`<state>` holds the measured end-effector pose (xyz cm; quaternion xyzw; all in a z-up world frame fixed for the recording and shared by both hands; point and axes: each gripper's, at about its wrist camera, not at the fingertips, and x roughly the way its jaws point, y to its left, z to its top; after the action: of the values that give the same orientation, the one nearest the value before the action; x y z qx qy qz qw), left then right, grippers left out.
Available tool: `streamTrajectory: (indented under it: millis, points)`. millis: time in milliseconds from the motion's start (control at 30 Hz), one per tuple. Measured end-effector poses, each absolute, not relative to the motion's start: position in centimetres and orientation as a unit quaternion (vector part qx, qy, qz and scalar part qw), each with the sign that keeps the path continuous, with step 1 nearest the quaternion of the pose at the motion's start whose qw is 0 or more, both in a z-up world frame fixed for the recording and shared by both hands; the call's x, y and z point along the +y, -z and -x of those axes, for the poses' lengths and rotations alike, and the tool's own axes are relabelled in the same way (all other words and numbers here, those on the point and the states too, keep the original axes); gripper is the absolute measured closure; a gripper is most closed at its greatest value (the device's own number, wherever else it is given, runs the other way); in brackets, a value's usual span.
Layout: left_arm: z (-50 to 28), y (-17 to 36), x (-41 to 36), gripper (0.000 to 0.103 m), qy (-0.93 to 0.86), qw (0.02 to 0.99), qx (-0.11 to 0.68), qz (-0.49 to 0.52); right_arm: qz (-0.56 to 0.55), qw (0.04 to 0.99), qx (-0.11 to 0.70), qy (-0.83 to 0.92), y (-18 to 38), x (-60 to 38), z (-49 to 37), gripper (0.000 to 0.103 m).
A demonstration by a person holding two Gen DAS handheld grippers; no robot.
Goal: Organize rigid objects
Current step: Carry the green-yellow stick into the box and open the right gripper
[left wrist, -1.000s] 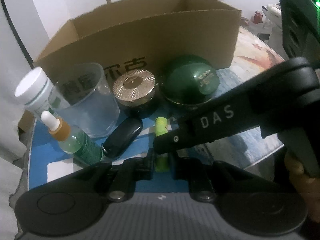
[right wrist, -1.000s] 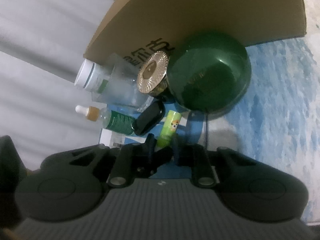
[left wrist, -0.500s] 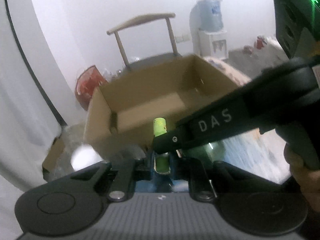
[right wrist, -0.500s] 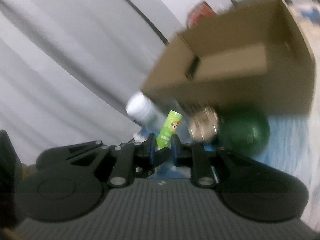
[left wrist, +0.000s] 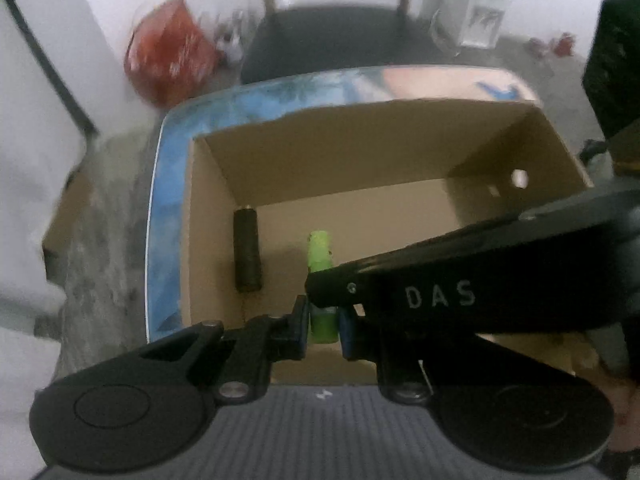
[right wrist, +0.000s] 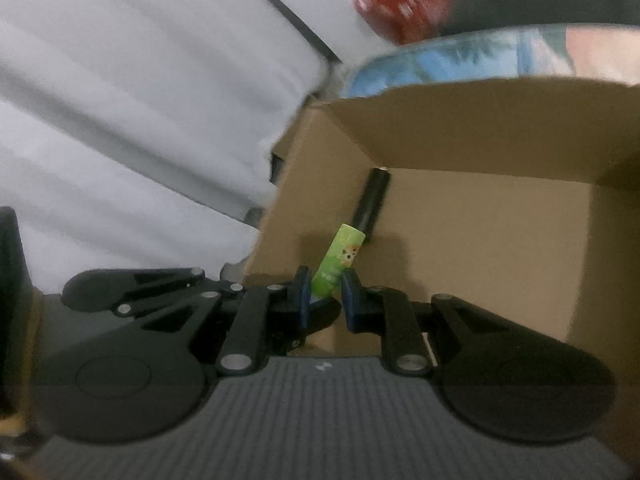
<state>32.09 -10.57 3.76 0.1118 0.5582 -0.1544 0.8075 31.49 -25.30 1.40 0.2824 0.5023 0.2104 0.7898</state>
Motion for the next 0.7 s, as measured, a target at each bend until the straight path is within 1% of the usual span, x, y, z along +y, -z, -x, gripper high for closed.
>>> streamTrajectory:
  millis: [167, 233, 267, 300, 333, 367, 433, 500, 633, 700]
  points:
    - [-34.7, -0.9, -11.3, 0.087, 0.129, 0.791, 0.583, -0.135, -0.288, 0.767, 0.538, -0.199, 1.9, -24.9, -36.4, 0.087]
    - [-35.4, 0.2, -11.5, 0.084, 0.129, 0.781, 0.596, -0.138, -0.285, 0.764, 0.546, -0.194, 2.7, -24.7, -37.2, 0.086]
    - [-35.5, 0.4, -11.6, 0.076, 0.129, 0.778, 0.6, -0.134, -0.282, 0.764, 0.549, -0.191, 3.1, -24.6, -37.6, 0.086]
    - [-35.5, 0.4, -11.7, 0.062, 0.128, 0.777, 0.603, -0.132, -0.276, 0.766, 0.55, -0.187, 3.4, -24.5, -37.9, 0.085]
    - [-35.3, 0.1, -11.6, 0.057, 0.129, 0.779, 0.6, -0.13, -0.27, 0.768, 0.55, -0.184, 3.4, -24.5, -37.2, 0.084]
    - [-35.4, -0.3, -11.5, 0.054, 0.131, 0.782, 0.595, -0.129, -0.268, 0.768, 0.552, -0.181, 3.5, -24.5, -37.3, 0.079]
    - [-34.3, -1.5, -11.1, 0.052, 0.135, 0.788, 0.586, -0.129, -0.276, 0.768, 0.549, -0.179, 3.4, -25.0, -37.0, 0.076]
    - [-33.3, -3.0, -10.8, 0.044, 0.139, 0.795, 0.576, -0.126, -0.279, 0.776, 0.537, -0.18, 2.6, -25.7, -36.2, 0.074]
    - [-30.5, -6.5, -9.9, 0.036, 0.162, 0.818, 0.539, -0.119, -0.298, 0.791, 0.5, -0.19, -0.2, -28.1, -32.6, 0.07]
    - [-27.6, -9.1, -9.1, 0.026, 0.182, 0.834, 0.509, -0.107, -0.304, 0.802, 0.474, -0.199, -2.0, -29.4, -29.9, 0.069]
